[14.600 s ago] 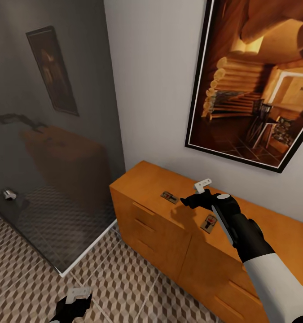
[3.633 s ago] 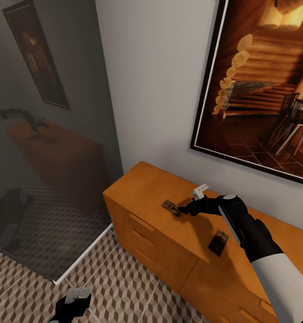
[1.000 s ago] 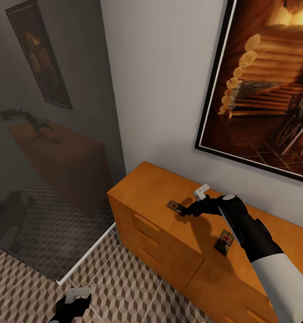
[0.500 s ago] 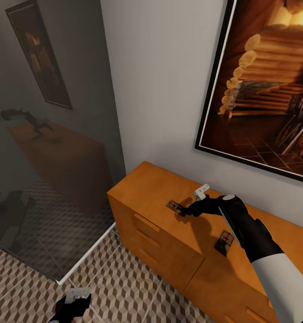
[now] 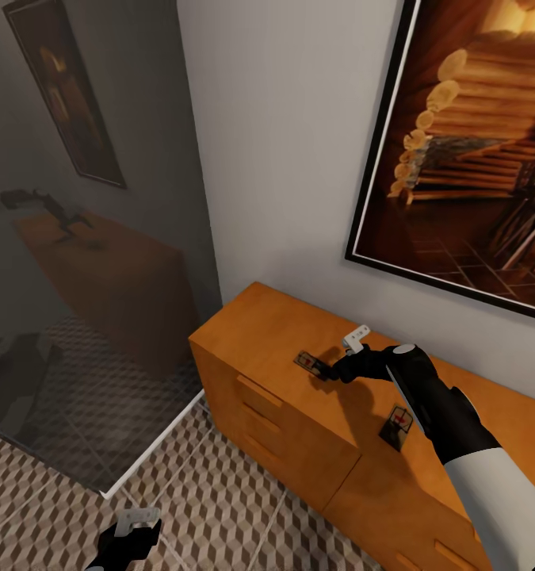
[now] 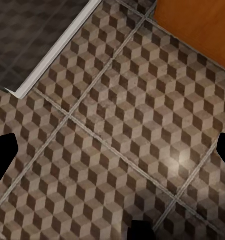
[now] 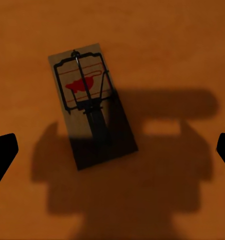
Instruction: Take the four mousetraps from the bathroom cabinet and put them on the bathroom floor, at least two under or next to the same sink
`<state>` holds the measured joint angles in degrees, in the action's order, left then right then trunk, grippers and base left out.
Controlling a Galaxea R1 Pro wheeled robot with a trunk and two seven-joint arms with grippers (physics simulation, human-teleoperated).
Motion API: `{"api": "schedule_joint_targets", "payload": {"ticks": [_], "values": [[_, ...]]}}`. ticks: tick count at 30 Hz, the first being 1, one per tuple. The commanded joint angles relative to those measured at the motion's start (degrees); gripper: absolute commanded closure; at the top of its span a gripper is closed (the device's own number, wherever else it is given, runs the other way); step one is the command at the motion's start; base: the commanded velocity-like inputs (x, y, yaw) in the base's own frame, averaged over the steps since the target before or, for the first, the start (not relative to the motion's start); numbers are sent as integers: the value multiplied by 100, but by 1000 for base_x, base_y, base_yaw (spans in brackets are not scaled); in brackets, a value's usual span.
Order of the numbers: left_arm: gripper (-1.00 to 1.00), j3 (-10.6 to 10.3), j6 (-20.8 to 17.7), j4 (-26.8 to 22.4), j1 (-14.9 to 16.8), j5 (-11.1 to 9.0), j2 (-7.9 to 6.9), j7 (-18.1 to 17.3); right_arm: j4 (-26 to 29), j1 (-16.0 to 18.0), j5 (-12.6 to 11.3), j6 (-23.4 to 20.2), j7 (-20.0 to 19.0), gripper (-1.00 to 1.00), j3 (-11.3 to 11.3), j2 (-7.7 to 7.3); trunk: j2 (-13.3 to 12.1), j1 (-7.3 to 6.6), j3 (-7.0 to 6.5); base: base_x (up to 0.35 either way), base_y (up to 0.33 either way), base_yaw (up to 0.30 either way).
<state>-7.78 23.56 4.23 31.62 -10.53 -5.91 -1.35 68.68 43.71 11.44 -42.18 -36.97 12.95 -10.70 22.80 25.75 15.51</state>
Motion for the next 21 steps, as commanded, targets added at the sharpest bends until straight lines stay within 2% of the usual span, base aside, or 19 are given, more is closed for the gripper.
{"api": "schedule_joint_targets", "payload": {"ticks": [1, 21], "values": [[-100, -49, 40, 25, 11, -54, 2, -14, 6, 6, 60, -10, -47, -100, 6, -3, 12, 3, 19, 0, 0, 0], [-100, -49, 40, 25, 11, -54, 2, -14, 7, 6, 60, -10, -47, -100, 6, -3, 12, 3, 176, 0, 0, 0]]}}
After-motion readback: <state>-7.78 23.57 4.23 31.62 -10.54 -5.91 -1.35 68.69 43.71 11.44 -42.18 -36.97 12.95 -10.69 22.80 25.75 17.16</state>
